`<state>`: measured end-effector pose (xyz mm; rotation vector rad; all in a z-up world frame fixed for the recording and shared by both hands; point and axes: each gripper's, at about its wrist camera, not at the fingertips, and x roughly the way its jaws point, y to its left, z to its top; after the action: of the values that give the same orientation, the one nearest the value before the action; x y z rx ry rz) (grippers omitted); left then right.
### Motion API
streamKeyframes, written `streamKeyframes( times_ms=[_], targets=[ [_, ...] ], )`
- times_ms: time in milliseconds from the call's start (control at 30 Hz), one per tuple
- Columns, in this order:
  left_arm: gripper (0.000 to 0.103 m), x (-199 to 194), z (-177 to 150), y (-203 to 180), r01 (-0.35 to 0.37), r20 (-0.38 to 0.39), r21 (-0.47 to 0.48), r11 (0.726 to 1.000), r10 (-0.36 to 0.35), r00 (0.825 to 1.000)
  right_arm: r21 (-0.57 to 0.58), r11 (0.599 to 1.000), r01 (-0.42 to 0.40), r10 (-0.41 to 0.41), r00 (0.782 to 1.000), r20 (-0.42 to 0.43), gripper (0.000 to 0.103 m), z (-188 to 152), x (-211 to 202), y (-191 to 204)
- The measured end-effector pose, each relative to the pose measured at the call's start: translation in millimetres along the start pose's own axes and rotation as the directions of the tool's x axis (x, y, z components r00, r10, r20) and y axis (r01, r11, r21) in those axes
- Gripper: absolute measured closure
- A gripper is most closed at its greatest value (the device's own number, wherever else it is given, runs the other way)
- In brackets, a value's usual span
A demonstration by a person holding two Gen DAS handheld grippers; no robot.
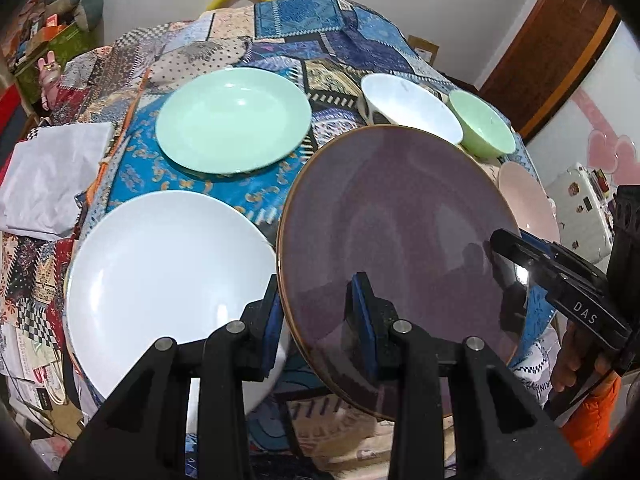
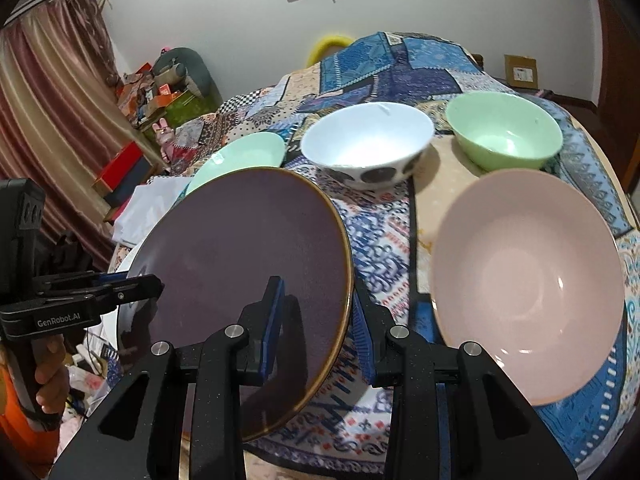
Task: Organize plates and bowls
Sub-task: 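Lift the dark brown plate with both tools and carry it toward the pink bowl, then lower the dark brown plate beside the pink bowl and open both tools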
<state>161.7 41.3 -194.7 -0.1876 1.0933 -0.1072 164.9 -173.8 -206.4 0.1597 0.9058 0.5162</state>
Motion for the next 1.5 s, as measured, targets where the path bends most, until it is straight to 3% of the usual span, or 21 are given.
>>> streamKeyframes(
  times_ms=[467,1133,1500],
  targets=[
    [0.070,35,0,-17,0.021,-0.072,0.010,1.000,-0.021,0.997,0.063,0.997,0.035,-0.034,0.999,-0.018,0.073,-14,6,-21],
    [0.068,70,4,-1,0.040,-0.141,-0.055,0.998,-0.048,0.989,-0.058,0.979,0.195,-0.195,0.981,-0.010,0.071,-18,17,-7],
    [0.068,26,1,-4,-0.005,-0.012,0.003,1.000,0.005,1.000,-0.029,0.990,0.140,-0.139,0.990,0.028,0.070,-15,-5,-3]
  ],
)
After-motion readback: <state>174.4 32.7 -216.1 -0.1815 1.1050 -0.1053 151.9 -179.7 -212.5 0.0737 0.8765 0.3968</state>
